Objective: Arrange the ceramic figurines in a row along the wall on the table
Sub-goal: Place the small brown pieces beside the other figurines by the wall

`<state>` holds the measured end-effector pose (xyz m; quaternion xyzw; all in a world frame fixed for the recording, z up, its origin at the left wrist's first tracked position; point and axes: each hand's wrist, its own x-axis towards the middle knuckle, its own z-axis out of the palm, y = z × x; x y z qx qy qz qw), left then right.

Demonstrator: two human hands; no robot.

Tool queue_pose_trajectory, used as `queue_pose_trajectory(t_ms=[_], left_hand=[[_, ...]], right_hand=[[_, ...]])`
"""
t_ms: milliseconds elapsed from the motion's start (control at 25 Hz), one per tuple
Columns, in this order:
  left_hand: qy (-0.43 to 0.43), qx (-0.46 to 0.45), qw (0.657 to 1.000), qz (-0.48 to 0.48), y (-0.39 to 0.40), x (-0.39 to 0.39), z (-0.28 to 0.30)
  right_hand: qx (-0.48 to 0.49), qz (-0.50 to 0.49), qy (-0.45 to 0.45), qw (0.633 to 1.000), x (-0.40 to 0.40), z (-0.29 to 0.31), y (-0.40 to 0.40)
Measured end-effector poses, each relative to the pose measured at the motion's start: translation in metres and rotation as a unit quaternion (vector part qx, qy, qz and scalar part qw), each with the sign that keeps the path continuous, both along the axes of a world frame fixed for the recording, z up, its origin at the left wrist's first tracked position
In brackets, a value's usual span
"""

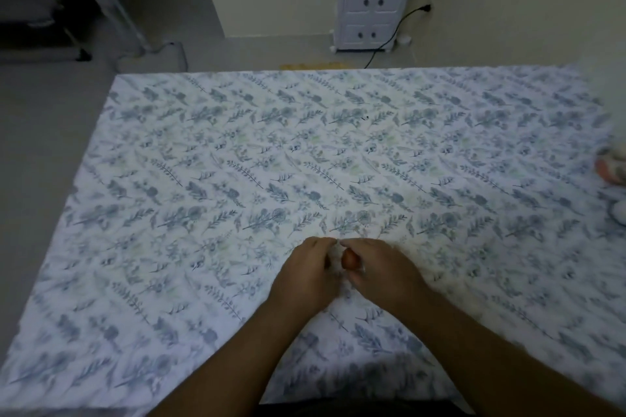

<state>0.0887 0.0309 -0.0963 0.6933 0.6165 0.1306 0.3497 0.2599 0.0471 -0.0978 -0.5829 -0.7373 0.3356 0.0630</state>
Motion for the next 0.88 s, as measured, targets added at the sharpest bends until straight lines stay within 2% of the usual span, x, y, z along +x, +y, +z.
queue_pose_trajectory(t_ms=[120, 240, 360, 480, 720, 880], left_hand=[[0.008, 0.008, 1.0, -0.01, 0.008, -0.001, -0.002], [-0.003, 0.028, 0.999, -0.022, 0.024, 0.016, 0.006], [-0.03, 0.06, 0.995, -0.078, 0.042, 0.06, 0.012], [-0.051, 0.089, 0.984, -0.147, 0.059, 0.131, 0.014], [-0.103, 0.119, 0.93, -0.332, 0.074, 0.316, 0.022], [-0.134, 0.14, 0.887, -0.419, 0.073, 0.438, 0.019]], right_hand=[[-0.001, -0.037, 0.03, 0.999, -0.005, 0.0, -0.002], [0.009, -0.129, 0.067, 0.989, 0.014, 0.01, -0.005], [0.04, -0.21, 0.094, 0.972, 0.06, 0.02, -0.009], [0.076, -0.309, 0.082, 0.945, 0.129, 0.03, -0.017], [0.139, -0.526, 0.064, 0.837, 0.291, 0.025, -0.057], [0.151, -0.625, 0.08, 0.762, 0.373, 0.014, -0.072]])
